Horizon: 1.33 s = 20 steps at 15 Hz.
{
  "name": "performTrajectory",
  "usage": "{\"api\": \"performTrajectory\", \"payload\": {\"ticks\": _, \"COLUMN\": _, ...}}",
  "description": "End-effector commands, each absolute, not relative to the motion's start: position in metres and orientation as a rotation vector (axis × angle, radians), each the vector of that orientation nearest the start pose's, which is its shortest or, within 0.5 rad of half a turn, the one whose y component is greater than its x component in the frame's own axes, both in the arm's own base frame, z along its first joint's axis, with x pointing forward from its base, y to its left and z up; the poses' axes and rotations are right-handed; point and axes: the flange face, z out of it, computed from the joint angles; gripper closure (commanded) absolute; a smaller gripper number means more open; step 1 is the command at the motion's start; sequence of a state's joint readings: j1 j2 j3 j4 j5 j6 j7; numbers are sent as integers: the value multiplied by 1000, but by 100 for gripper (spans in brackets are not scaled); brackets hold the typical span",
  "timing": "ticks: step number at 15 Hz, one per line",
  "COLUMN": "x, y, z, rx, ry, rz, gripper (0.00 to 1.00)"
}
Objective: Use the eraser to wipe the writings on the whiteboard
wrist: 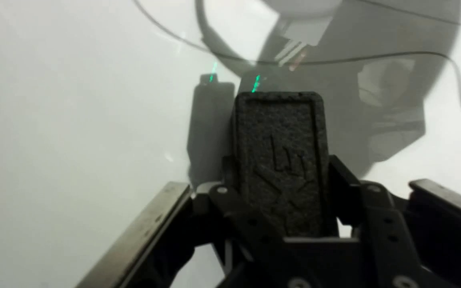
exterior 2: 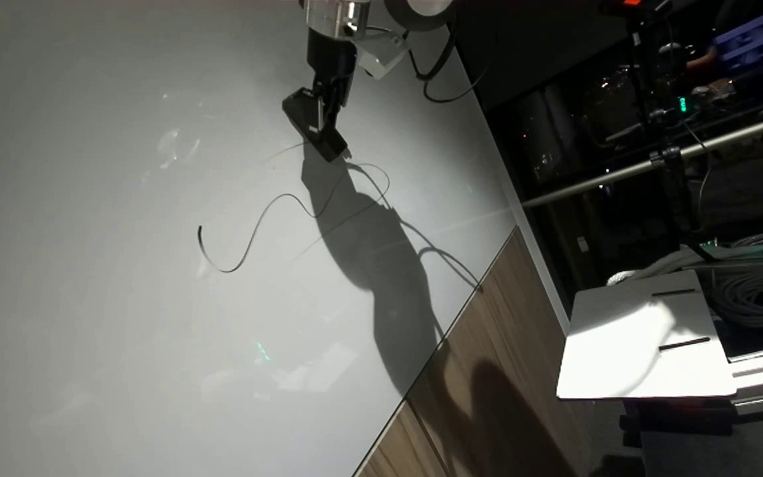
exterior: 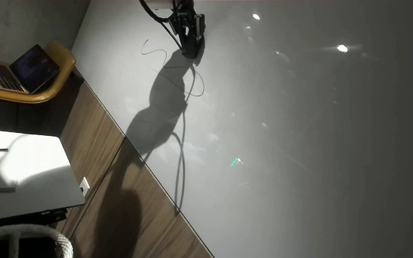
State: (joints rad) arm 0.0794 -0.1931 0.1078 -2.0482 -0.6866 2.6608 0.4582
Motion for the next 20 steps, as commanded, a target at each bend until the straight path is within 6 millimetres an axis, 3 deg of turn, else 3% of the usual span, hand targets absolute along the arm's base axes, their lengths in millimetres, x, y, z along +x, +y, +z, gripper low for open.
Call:
{"api": "performTrajectory", "payload": {"ticks": 1, "x": 562, "y": 204, "z": 613, "rx": -2958, "ry": -437, "rz": -1524, "gripper": 70}}
{"api": "performTrajectory", "payload": {"ticks": 8, "x": 567, "y": 333, "z": 578, "rx": -2909, "ry": -580, "rz": -1469, "gripper": 70}}
{"api": "performTrajectory", "payload": {"ticks": 12, "x": 570, "y": 387, "z": 546, "rx": -2875, "ry": -672, "rz": -1427, "gripper": 70}}
{"api": "performTrajectory", "payload": {"ticks": 15, "x": 578, "y": 393, "z": 524, "rx": -2881, "ry": -702, "rz": -1382, "gripper": 70}}
{"api": "performTrajectory", "payload": {"ticks": 20, "x": 583, "y": 331, "z": 524, "rx": -2955, "ry": -666, "rz": -1386, "gripper": 70}}
